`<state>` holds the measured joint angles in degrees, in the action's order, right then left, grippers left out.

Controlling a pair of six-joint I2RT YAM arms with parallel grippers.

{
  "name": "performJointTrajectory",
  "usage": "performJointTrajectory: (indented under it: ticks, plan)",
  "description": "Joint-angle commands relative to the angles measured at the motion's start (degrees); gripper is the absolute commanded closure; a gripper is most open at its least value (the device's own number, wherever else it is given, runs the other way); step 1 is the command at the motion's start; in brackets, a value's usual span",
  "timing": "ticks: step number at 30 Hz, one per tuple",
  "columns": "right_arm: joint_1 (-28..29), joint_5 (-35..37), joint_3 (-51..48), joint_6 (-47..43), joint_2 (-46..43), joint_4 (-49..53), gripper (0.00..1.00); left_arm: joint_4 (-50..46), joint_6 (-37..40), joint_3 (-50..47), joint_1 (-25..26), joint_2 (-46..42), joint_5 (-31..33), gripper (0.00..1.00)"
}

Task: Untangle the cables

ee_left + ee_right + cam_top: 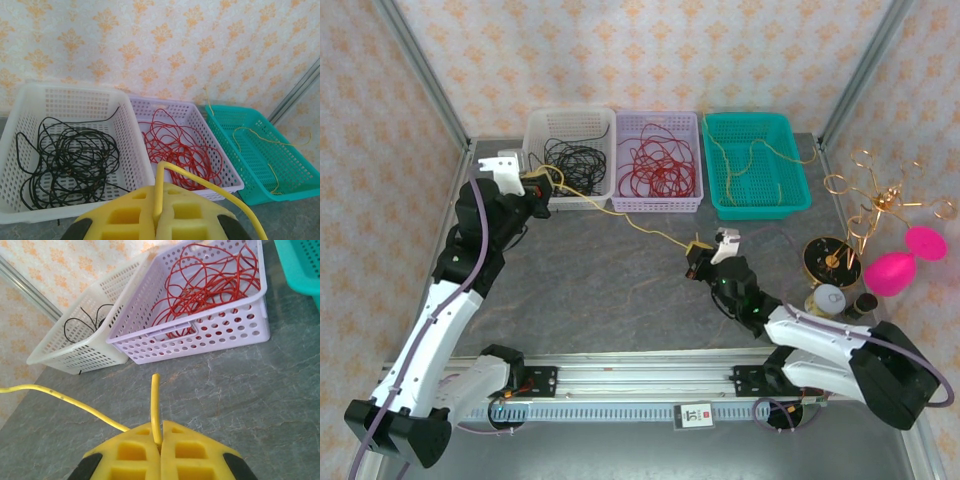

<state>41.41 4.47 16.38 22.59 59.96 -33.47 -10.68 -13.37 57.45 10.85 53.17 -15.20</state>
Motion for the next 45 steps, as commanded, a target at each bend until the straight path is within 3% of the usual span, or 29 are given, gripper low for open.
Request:
performJointTrajectory:
  ticks: [1,2,4,6,10,15,20,22,24,26,30,35,45]
  plan:
    - [-1.1,-0.3,-0.6,-5.8,-1.3,5.1,1.00,6.3,0.7,0.9,-0.9,-0.5,-5.2,1.00]
    - [-1.1,-4.1,0.4,-8.2,-1.6,5.6,0.97,8.1,0.3,-0.3,-0.8,-0.5,-9.0,1.00]
    - [-1.0,-10.2,3.2,-12.5,-2.0,8.5,0.77,10.7,0.0,-1.9,-0.7,-0.5,-14.7,1.00]
    - [-1.1,-11.8,6.6,-16.3,-3.1,13.4,0.59,11.3,0.3,-2.7,-0.4,-0.7,-16.7,1.00]
    - [-1.1,-16.4,10.5,-22.7,-8.6,18.1,0.44,10.7,1.7,-4.0,-0.2,-1.4,-18.1,1.00]
    - [-1.0,-30.9,16.4,-29.2,-10.2,19.9,0.30,10.6,3.2,-5.0,0.5,-1.5,-23.2,1.00]
    - [-1.1,-37.8,26.3,-27.5,-1.0,21.5,0.29,9.6,5.2,-4.9,2.9,-1.8,-24.3,1.00]
    - [-1.0,-33.8,31.7,-19.5,3.3,21.1,0.32,8.8,6.7,-4.9,4.1,-1.9,-24.0,1.00]
    - [-1.1,-32.7,39.5,-9.6,9.3,24.0,0.42,8.6,7.9,-5.7,4.9,-2.3,-23.1,1.00]
    - [-1.2,-37.2,45.6,-1.1,14.4,26.8,0.48,8.9,8.3,-6.6,5.2,-2.5,-21.0,1.00]
    - [0.8,-45.4,44.2,16.5,18.1,15.2,0.48,9.5,9.4,-7.8,5.5,-1.9,-17.7,1.00]
    - [4.7,-43.9,45.2,18.1,19.6,13.3,0.48,9.6,10.1,-7.9,5.9,-0.4,-16.2,1.00]
    - [5.3,-44.2,48.3,20.2,24.1,12.9,0.49,8.1,11.1,-7.1,6.8,-0.4,-15.7,1.00]
